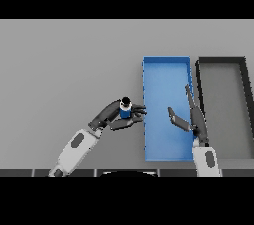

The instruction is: Pick up the blue pipe and place it into the blue bin.

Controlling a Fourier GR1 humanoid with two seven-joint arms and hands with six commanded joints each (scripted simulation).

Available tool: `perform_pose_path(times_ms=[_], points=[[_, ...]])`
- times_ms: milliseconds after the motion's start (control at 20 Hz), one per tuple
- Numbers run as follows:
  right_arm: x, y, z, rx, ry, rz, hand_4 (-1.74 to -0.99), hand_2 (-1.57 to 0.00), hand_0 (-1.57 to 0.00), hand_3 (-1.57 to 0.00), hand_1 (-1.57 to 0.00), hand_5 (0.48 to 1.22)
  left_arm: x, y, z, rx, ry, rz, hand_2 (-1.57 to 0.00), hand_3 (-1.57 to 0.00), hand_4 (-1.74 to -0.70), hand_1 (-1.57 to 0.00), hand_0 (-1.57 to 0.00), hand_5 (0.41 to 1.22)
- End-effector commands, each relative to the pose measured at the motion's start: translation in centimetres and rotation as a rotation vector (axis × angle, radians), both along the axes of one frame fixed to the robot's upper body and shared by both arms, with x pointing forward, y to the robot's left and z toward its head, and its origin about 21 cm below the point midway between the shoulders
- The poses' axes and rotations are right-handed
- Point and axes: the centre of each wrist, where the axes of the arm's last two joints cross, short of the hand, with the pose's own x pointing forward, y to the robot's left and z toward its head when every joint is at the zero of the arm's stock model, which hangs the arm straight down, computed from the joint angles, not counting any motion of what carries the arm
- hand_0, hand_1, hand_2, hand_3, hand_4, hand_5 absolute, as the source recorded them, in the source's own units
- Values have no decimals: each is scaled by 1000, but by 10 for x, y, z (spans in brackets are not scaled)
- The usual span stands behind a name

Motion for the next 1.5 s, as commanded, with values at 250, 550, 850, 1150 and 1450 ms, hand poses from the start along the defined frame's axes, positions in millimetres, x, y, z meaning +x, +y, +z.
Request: perform_pose_path(times_ms=[250,550,850,1150,1450], points=[[3,-3,5,-26,-1,5,-1166,1,1,1,1,643,1,3,-2,12,-4,0,-1570,-1570,-1466,-1570,-1569,1220],[10,-5,24,145,-68,140,-1198,-67,1,0,-12,641,1,-2,-2,13,0,-9,-1571,-1571,-1467,-1571,-1571,1221],[30,0,97,218,-13,527,-1237,-111,1,0,-14,577,0,-3,-3,6,1,-17,-1571,-1571,-1467,-1571,-1571,1221],[42,32,147,68,-30,759,-1291,-66,1,1,-3,558,1,2,0,24,-14,-16,-1571,-1571,-1467,-1571,-1571,1221],[49,80,161,40,-15,948,-1282,-45,1,1,0,555,7,-1,-1,23,-25,-25,-1571,-1571,-1466,-1571,-1571,1221]])
